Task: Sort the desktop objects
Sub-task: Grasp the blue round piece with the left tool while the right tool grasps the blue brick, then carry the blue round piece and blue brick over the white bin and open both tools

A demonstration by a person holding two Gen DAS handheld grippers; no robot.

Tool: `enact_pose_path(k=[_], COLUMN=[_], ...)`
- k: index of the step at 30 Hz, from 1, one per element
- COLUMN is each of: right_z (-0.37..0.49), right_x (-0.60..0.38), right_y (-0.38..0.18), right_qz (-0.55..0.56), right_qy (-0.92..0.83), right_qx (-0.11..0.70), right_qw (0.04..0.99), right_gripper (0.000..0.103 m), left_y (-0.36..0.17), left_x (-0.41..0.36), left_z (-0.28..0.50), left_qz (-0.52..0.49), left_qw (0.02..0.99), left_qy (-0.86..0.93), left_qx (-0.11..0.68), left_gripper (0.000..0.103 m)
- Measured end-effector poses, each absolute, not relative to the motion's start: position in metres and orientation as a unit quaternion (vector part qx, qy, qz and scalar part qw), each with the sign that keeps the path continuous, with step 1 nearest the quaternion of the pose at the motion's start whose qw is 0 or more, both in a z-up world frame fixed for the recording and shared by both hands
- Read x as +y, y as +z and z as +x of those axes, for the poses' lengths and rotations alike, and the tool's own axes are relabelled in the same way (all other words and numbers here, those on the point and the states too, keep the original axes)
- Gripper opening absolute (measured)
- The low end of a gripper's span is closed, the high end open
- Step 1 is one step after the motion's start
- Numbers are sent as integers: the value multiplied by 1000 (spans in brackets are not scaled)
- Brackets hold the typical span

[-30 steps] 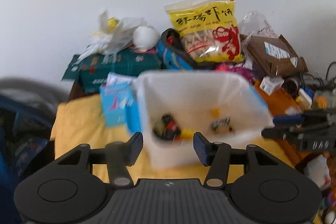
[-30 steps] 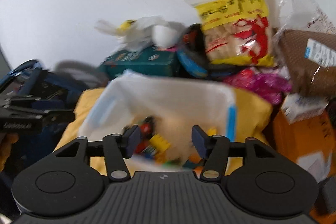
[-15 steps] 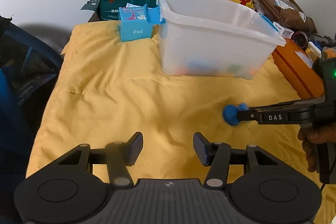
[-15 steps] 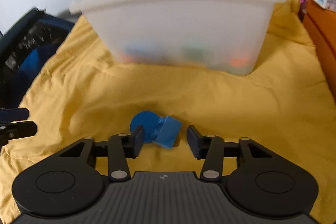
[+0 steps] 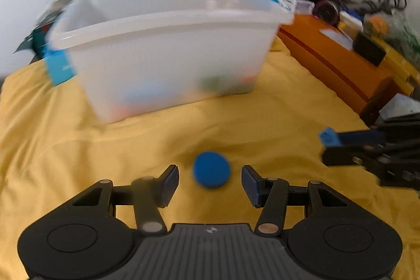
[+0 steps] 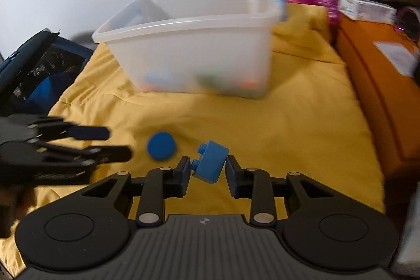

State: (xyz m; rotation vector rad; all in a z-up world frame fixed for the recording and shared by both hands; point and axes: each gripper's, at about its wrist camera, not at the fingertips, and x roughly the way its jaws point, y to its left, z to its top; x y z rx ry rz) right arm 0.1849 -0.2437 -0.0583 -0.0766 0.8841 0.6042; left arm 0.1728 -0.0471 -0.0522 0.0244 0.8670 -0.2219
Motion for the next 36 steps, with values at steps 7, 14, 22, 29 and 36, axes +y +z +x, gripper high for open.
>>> enact_pose_path(k=[7,14,22,29,36], right_z=[179,176,184,216,261], right_x=[-275,-286,-266,-232,-194], right_y=[-65,-62,-30,34,80], right_qz=[-15,-8,-7,-9,-36], right_qy=[261,261,295,336,351], right_qx=[433,430,395,345,319], right_qw=[862,865,870,876,879], right_gripper=[33,33,33,33,33], left_y=[-76,-63,9,71,111], left_x=[-57,-43,-2,31,47], left_z=[193,182,155,175,222], left_qz=[2,-15,-42,-73,-69], left_qw=[886,895,910,918,926], left_qy=[-94,-89,-75,-56,-40], left_qx=[453,436,405,385,368], left_gripper=[42,41,41,41,41])
